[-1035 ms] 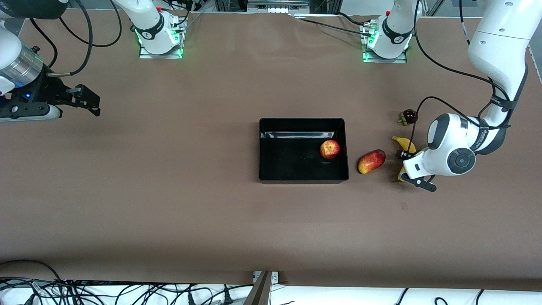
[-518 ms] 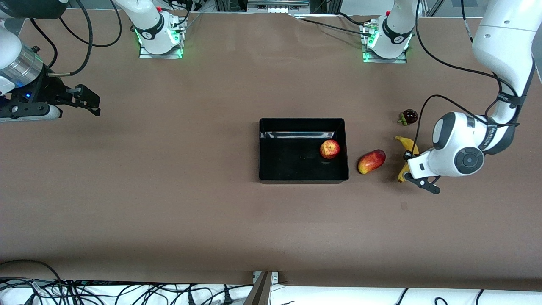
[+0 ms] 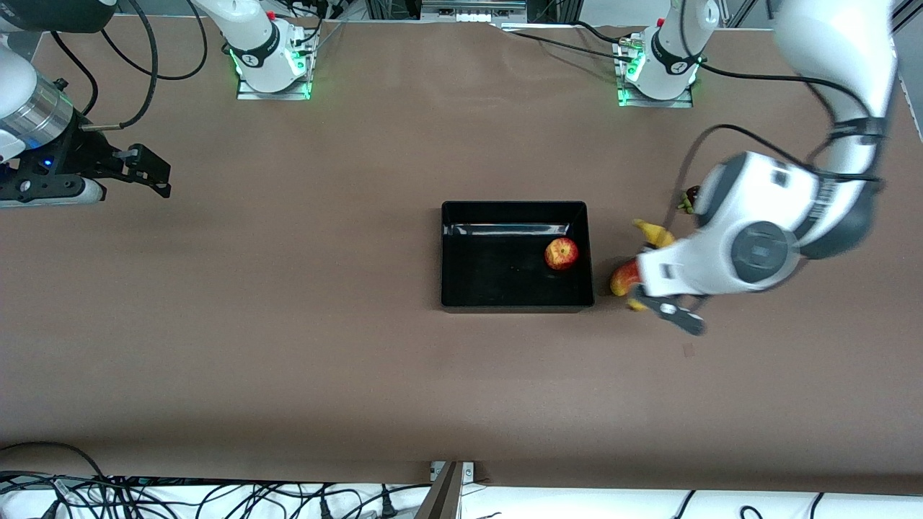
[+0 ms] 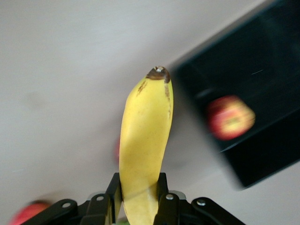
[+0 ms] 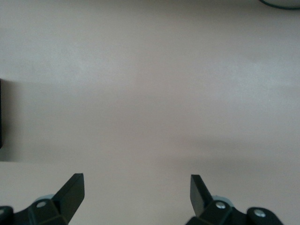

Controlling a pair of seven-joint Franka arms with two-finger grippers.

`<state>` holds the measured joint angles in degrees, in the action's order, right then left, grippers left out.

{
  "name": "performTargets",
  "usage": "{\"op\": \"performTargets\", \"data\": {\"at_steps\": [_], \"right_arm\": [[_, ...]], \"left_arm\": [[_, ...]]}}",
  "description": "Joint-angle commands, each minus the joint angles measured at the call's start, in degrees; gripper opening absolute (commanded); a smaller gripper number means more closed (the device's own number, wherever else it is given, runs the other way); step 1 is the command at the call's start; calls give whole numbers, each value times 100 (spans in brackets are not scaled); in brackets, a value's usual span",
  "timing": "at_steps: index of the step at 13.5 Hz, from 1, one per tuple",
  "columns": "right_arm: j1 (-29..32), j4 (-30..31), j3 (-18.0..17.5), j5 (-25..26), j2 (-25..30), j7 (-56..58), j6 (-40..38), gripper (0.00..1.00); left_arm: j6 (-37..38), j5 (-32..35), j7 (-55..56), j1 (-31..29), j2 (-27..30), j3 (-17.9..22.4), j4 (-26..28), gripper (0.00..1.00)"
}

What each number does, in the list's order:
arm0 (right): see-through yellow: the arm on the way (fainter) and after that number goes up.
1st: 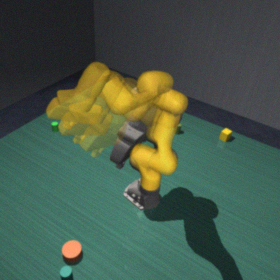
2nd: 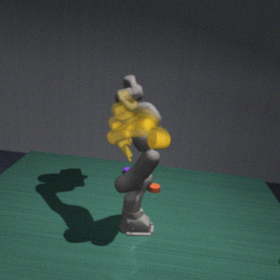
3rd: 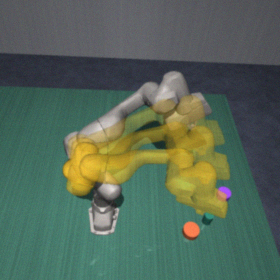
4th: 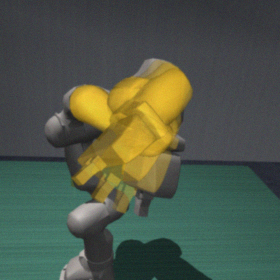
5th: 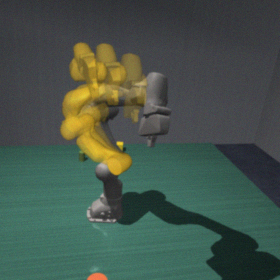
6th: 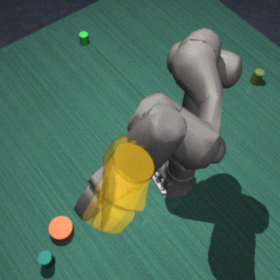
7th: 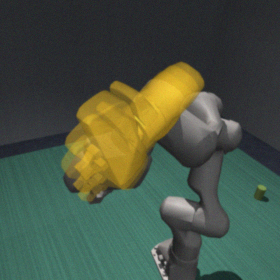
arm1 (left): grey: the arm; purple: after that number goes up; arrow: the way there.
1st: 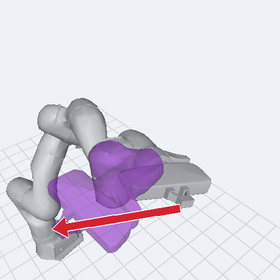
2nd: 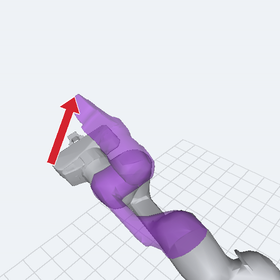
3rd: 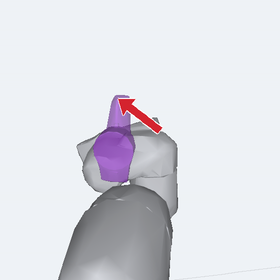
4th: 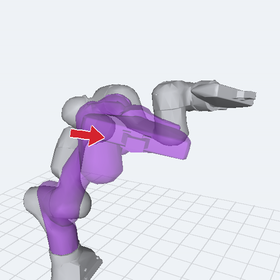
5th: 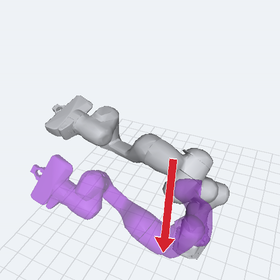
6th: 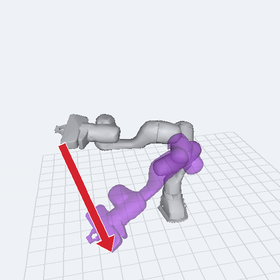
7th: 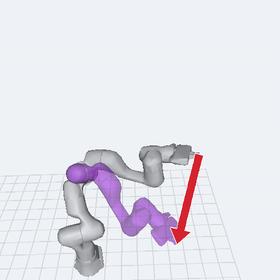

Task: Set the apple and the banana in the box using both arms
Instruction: 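Carry the banana into the black box and open the left gripper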

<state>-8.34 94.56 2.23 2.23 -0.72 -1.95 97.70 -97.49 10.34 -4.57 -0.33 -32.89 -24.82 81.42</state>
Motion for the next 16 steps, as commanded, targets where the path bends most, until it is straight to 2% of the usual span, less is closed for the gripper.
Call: {"op": "performTargets", "data": {"at_steps": [1, 4, 10, 11, 12, 13, 16], "right_arm": [[70, -87, -65, 94, -25, 54, -5, 100], [70, -87, -74, 94, -25, 54, -5, 100], [70, -87, -74, 94, -25, 54, -5, 100], [70, -87, -74, 94, -25, 54, -5, 100], [70, -87, -74, 94, -33, 54, -5, 100], [70, -87, -74, 94, -33, 54, -5, 100], [70, -87, -74, 94, -25, 54, -5, 100]], "left_arm": [[-461, -488, 1514, 777, -611, 65, -459, 0], [-928, -446, 2722, 1473, -1034, 109, -689, 0], [-1483, -384, 2777, 2010, -1536, 127, -610, 0], [-1483, -384, 2777, 2019, -1606, 153, -610, 3], [-1492, -384, 2777, 1993, -1632, 179, -610, 24], [-1492, -375, 2699, 1993, -1659, 223, -610, 99], [-1387, -375, 2724, 1871, -1371, 320, -697, 100]]}}
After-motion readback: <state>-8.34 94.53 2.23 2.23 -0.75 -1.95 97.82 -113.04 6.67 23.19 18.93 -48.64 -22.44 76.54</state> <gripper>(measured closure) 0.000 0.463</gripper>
